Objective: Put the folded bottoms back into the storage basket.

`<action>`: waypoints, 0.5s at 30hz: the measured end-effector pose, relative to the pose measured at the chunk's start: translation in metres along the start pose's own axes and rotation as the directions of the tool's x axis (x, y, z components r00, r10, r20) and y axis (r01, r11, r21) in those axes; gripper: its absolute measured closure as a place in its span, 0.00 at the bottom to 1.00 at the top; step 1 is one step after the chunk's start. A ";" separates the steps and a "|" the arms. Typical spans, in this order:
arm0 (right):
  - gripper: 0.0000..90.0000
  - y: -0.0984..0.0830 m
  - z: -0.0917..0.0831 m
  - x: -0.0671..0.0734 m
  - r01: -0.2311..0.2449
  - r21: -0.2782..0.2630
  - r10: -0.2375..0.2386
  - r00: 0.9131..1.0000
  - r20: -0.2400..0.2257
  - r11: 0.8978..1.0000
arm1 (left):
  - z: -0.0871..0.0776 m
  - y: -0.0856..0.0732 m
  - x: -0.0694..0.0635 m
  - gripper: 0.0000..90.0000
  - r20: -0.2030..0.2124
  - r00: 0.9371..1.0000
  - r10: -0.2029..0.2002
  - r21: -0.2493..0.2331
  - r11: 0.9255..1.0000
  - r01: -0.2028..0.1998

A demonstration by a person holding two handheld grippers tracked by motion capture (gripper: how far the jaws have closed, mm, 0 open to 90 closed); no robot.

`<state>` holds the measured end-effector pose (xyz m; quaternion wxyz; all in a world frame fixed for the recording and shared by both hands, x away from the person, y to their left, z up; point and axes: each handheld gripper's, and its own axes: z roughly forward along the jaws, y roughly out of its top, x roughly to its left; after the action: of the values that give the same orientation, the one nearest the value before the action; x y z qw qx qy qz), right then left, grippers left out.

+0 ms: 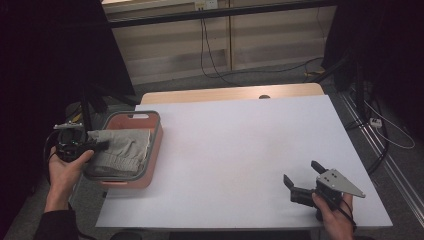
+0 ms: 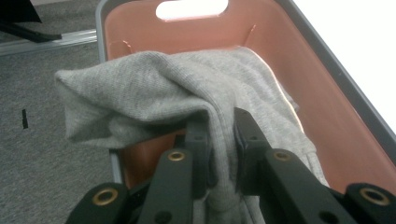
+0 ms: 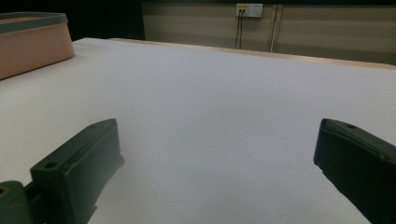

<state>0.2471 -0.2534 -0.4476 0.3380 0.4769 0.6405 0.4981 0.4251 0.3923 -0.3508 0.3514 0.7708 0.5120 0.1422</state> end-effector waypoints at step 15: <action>0.01 0.000 0.000 0.000 0.004 0.000 -0.004 1.000 0.002 1.000 | 0.008 0.004 -0.003 0.88 0.014 1.000 -0.010 0.018 1.000 0.009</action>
<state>0.2475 -0.2536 -0.4478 0.3395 0.4760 0.6412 0.4971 0.4315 0.3856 -0.3530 0.3486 0.7726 0.5144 0.1304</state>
